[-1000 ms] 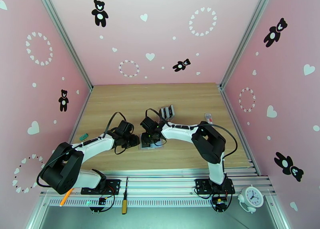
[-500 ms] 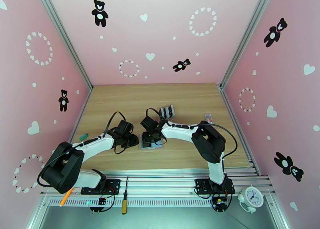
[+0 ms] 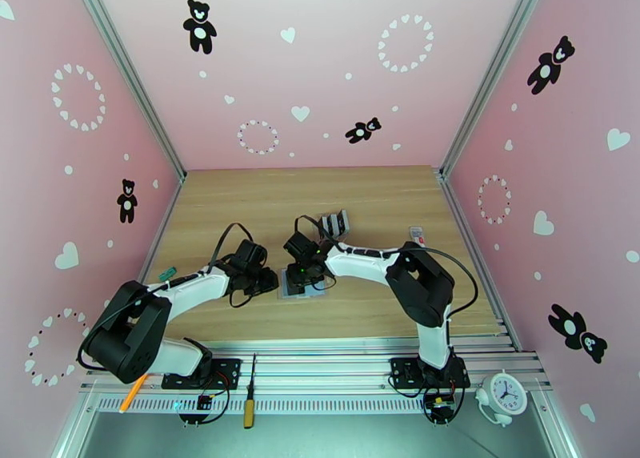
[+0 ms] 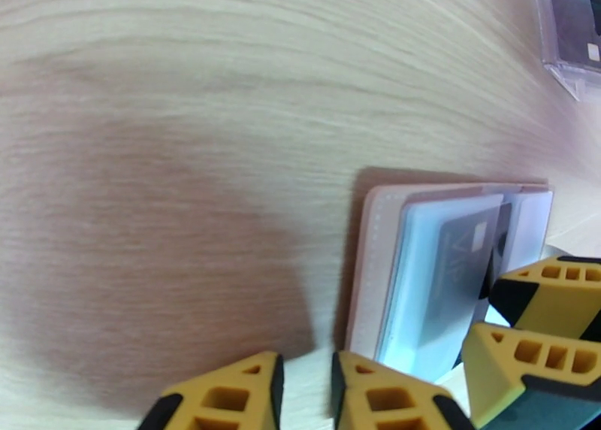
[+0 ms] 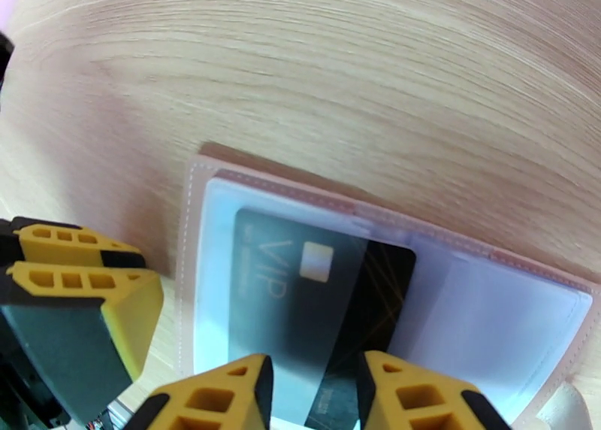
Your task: Put the credit cards into the card holder
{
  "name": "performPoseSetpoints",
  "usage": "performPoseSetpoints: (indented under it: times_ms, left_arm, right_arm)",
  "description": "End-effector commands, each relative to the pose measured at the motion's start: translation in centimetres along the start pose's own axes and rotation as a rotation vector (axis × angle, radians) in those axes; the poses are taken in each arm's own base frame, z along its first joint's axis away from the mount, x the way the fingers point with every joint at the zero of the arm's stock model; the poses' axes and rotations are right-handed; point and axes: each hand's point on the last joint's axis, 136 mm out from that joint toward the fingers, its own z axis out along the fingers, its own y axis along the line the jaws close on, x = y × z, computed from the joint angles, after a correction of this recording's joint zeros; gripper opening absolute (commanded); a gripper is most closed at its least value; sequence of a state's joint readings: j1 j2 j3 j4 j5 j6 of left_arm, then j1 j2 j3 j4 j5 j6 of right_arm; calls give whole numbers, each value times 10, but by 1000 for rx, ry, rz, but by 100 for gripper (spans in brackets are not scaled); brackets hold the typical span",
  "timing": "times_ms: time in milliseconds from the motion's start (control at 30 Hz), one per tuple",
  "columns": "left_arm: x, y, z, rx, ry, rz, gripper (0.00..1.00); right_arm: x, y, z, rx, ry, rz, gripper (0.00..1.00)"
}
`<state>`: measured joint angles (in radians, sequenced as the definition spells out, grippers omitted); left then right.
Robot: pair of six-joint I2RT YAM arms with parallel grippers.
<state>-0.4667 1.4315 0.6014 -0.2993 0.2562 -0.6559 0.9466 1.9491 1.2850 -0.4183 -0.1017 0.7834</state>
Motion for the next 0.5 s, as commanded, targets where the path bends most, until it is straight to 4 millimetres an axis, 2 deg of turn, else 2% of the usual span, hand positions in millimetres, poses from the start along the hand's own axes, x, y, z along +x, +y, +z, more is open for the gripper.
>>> performPoseSetpoints:
  times_ms: [0, 267, 467]
  left_arm:
    - [-3, -8, 4, 33, 13, -1, 26]
    - [-3, -12, 4, 41, 17, 4, 26]
    - [-3, -13, 6, 40, 20, 6, 25]
  right_arm:
    - [1, 6, -8, -35, -1, 6, 36]
    - [-7, 0, -26, -8, -39, -4, 36]
    - [-4, -11, -26, 19, -29, -1, 36]
